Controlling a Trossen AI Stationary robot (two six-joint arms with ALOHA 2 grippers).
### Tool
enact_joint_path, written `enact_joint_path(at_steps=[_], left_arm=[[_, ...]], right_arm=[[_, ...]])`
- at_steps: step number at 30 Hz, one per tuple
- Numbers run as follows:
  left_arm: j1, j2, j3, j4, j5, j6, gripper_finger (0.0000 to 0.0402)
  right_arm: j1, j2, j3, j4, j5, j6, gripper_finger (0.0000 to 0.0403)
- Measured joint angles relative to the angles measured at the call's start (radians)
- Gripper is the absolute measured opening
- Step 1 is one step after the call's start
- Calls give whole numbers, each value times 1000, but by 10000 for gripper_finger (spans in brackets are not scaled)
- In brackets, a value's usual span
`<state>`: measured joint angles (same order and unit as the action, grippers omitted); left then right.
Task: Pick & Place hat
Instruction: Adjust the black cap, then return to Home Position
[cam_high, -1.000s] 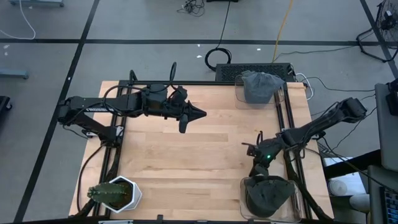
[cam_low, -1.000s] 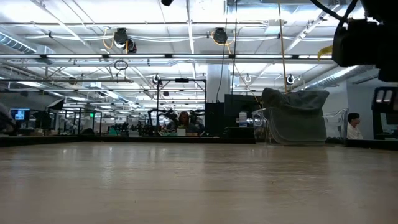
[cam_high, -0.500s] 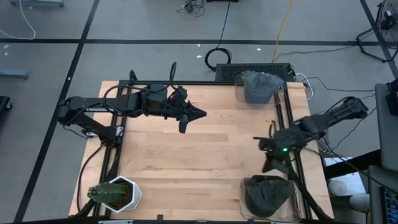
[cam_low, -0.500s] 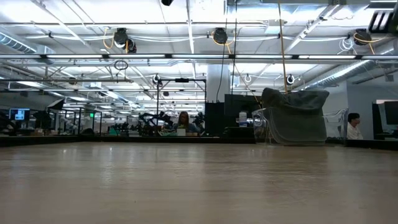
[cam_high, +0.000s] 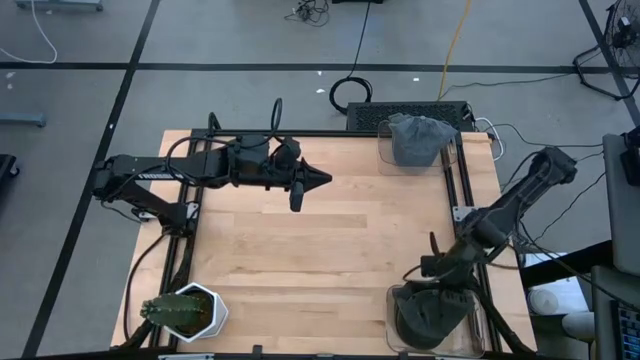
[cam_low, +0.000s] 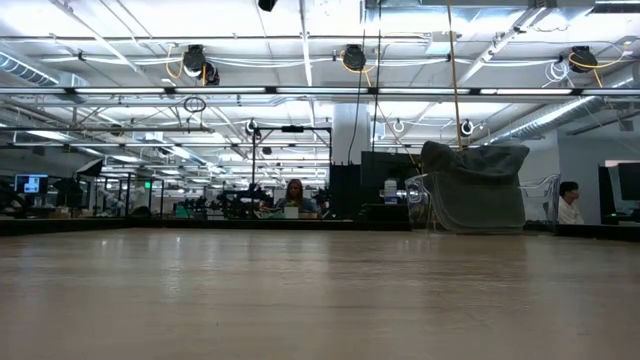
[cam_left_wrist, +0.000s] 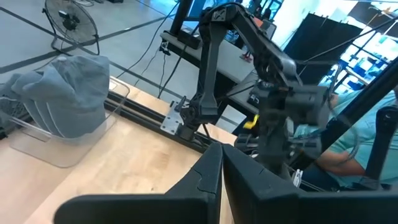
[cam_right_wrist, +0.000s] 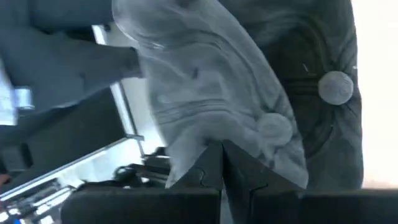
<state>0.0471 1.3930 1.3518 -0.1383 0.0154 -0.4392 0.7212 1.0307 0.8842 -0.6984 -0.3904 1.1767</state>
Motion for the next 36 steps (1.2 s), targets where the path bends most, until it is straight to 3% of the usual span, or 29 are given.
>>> enact_joint_path(at_steps=[11,15,18,23,26,29,31,36], left_arm=[[0,0,0,-1,0,-10,21],[0,0,0,-2,9,-11,21],[3,-24,-2,-21,9,2,21],[29,-108,-1,-124,4,23,21],[39,-165,-1,-228,-51,58,21],[44,-219,-10,-304,-91,82,21],[44,-265,-59,-304,-92,56,21],[25,-391,-267,-127,-98,-70,21]], right_arm=[[20,42,-96,143,4,-4,0],[14,-43,-59,124,98,-25,0],[0,-130,-19,104,247,-79,0],[-23,-282,-5,93,643,-240,0],[-30,-337,-6,94,862,-370,0],[-35,-368,-8,107,1060,-395,0],[-34,-386,-25,150,1122,-451,0],[-33,-483,-171,441,1118,-577,0]])
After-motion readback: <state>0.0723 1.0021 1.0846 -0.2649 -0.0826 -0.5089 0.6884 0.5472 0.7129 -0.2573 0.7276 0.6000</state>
